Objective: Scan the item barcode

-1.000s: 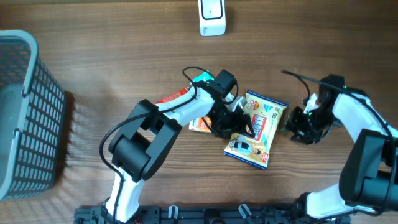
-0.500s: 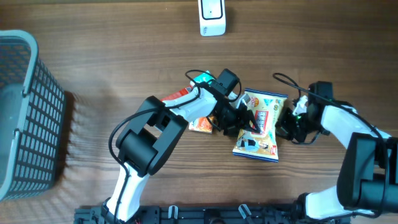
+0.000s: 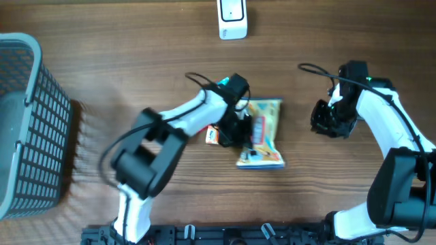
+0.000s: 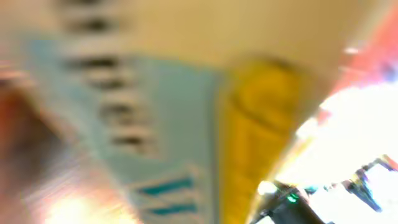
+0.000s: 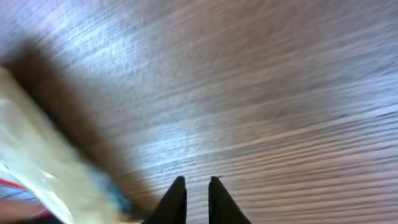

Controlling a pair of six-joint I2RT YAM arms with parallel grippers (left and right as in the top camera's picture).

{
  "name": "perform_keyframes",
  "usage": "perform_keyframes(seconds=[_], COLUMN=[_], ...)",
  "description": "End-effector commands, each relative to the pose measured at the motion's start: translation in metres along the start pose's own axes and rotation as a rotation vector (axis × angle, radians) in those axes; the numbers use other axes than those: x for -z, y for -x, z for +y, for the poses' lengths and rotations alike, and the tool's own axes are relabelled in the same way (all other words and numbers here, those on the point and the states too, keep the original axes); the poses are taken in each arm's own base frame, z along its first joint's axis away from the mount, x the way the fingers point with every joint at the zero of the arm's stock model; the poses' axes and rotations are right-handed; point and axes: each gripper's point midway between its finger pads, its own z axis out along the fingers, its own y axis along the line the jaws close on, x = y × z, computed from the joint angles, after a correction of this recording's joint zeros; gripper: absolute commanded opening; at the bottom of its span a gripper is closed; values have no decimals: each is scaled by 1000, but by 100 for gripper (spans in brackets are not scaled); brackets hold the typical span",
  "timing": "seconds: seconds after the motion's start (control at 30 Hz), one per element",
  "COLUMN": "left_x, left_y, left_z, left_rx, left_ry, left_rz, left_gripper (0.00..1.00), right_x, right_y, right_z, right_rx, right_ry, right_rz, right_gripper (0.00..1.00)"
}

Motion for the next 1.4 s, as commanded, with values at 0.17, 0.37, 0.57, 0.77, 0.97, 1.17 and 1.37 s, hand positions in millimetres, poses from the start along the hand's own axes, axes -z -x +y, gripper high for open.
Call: perform_keyframes(seconds=[0.17,0.37,0.57,0.77,0.97,1.17,1.37], left_x=[290,336,221,130,105,142,91], left_y=[-6,-27,9,13,1,5,8], left_z=[27,86,73,48,3,11,30], left_rx=[-21,126,-9,-114,-82,3,110], left_ry=[567,1010,1095,1077,771,752,311], left_rz=[-991,-1096,-795,-682,-574,-609,-212], left_gripper=[4,4,4,33,4,12,100], right_x=[4,4,4,4,3,4,7], right_y=[15,19,20,19,15,12,17], right_z=[-5,-3,-3,-1,12,22,44], right_rx=[-9,-5,-2,20,26,47,129], right_ry=[-44,-37,-36,-22,48,106,224], right_rz=[-58,-75,-79,-71,-48,-32,-52], right_gripper=[16,19,20,40,56,52,58])
